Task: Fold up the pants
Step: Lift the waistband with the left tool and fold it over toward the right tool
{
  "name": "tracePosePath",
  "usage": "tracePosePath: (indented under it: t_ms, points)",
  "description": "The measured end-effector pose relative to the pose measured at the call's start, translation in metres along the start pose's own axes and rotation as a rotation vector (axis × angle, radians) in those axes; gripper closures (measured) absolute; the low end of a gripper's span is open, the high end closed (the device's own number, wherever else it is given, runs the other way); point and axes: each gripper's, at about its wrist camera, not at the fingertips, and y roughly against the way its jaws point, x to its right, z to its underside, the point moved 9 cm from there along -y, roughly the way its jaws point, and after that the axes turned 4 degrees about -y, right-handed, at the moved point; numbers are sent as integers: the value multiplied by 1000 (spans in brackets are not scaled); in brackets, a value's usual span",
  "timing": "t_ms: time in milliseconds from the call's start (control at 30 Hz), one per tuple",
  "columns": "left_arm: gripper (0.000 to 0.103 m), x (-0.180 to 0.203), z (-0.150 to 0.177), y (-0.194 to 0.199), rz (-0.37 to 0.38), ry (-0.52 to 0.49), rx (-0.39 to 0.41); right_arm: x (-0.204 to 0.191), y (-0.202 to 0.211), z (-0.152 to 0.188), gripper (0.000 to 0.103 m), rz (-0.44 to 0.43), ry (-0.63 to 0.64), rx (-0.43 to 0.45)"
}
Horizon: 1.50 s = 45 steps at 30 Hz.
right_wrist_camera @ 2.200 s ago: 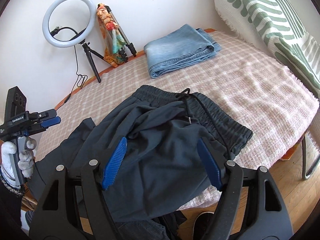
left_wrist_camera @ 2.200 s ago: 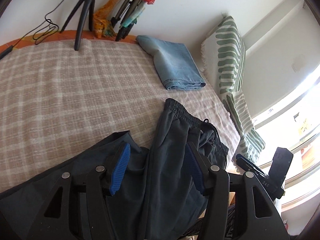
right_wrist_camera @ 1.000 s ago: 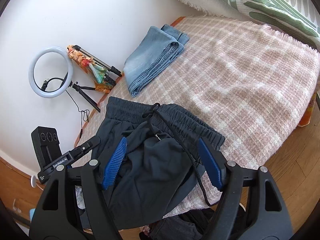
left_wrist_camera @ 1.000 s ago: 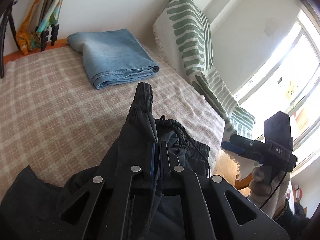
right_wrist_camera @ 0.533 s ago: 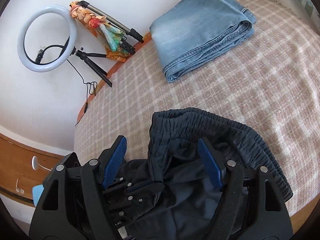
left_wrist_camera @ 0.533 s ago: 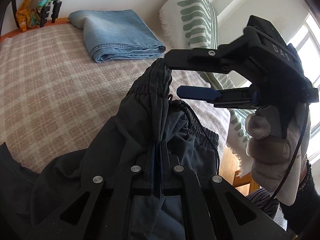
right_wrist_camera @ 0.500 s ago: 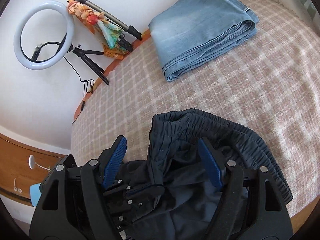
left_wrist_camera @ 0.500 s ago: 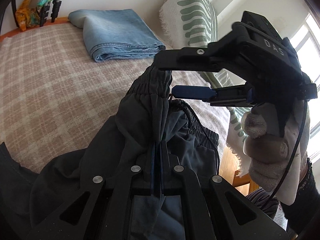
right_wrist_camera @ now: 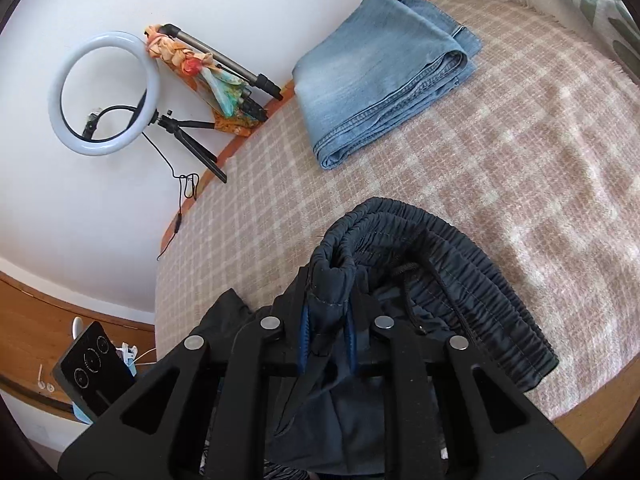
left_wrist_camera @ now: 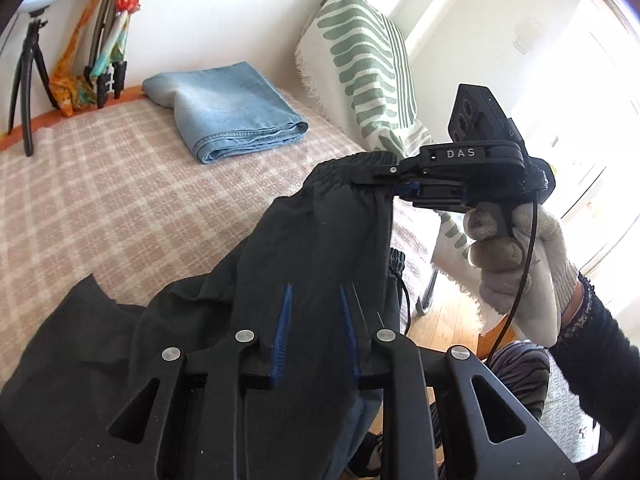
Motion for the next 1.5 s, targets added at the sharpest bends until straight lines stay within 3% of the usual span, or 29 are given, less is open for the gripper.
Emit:
tracePosePath:
  t_ms: [133,267,533,667,767,833,900,967,1000,1033,1100,1200,1333,1500]
  points:
    - [81,3,13,-5,-34,-33,-39,13,36,16,88,-42,-37,44]
    - [81,7,31,-18,-28,-40,-80,39,53,39,88,-24,-73,66]
    - [81,9,63,-46,-51,-74,-165,110,47,73,88,86,-162,24]
    - [81,3,76,-49,-81,-70,-185,134,26,84,88,199,-131,-44]
    - [81,-3,83,-50,-121,-83,-195,136,23,82,78,231,-81,-92]
    - [81,-7,85,-50,-123,-68,-190,131,29,76,63,275,13,-127]
    - [81,-8,88,-49,-126,-64,-184,120,44,63,61,310,145,-94]
    - [81,-9,90,-47,-141,-67,-179,103,54,49,43,277,261,-71]
    - [81,-9,91,-47,-145,-66,-173,94,56,42,27,246,307,-63]
    - [81,-9,91,-46,-148,-63,-166,86,55,35,18,224,359,-53]
    - [81,-10,93,-42,-151,-50,-155,78,48,19,17,231,457,-22]
    - [81,-13,98,-32,-154,-17,-135,73,19,4,17,186,512,-45]
    - [81,-24,104,-18,-176,27,-117,71,-15,-1,17,52,523,-96]
    - [81,-43,114,-6,-228,84,-114,77,-41,-1,17,-132,448,-168]
